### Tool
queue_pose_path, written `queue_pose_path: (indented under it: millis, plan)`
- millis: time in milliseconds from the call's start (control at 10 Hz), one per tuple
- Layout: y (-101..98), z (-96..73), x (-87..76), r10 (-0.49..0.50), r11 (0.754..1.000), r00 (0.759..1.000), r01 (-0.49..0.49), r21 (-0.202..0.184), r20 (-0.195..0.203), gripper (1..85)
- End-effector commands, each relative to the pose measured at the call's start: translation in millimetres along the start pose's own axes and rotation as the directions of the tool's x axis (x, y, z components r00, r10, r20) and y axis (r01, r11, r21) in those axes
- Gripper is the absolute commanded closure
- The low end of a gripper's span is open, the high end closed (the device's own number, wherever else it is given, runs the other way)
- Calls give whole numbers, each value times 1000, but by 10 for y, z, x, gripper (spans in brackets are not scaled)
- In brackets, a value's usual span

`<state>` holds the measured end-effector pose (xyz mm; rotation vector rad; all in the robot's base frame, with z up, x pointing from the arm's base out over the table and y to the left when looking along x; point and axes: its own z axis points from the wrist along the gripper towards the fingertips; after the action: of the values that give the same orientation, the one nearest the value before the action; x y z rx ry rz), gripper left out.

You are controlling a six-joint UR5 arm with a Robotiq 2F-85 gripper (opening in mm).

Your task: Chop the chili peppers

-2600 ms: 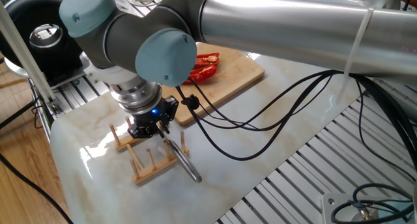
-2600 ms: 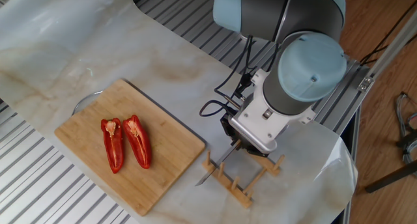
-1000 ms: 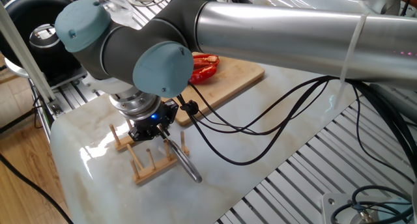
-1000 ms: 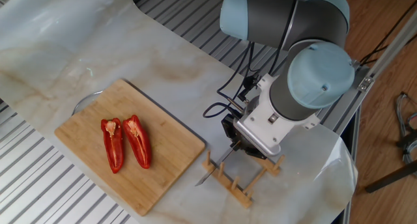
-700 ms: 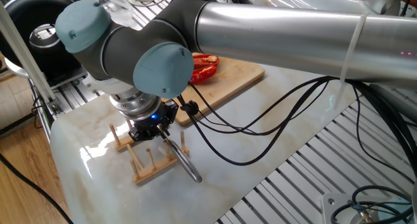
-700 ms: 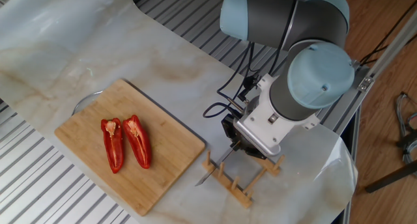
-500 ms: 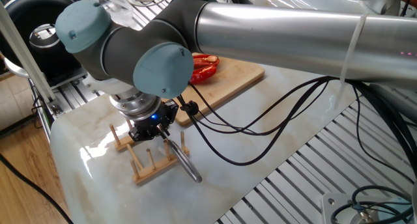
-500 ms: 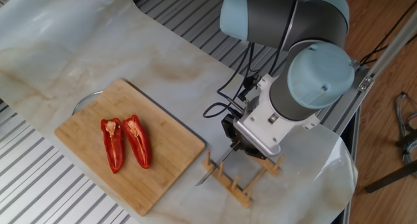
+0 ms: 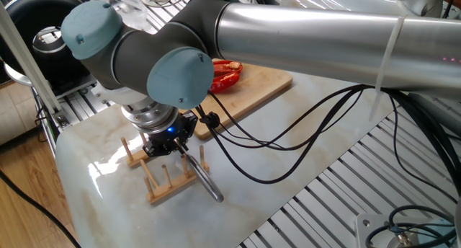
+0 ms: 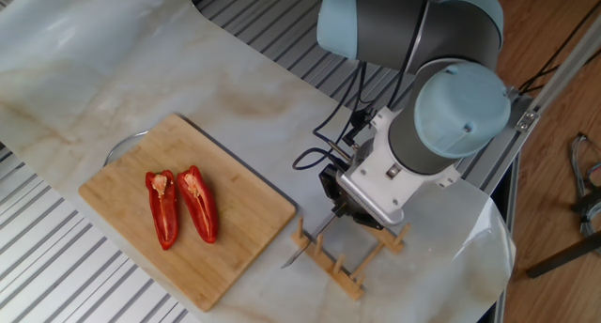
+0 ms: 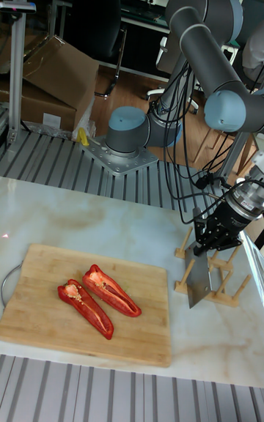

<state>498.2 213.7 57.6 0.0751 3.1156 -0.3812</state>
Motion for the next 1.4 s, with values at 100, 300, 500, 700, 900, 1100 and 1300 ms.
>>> queue_pose_path:
  millis: [100,300,500,700,900,1100,1300]
  plan:
    - [19,-2,54,11,1000,1000,-11,-10,-23,707]
    - [35,-2,86,16,1000,999,-16,-15,-34,707]
    - [45,-1,101,20,1000,999,-21,-17,-34,710]
    - [42,-1,103,23,1000,999,-24,-15,-34,710]
    - [39,2,117,26,1000,999,-27,-13,-37,713]
    - [29,2,104,31,999,999,-31,-10,-32,720]
    - [32,-1,81,37,999,999,-38,-12,-24,743]
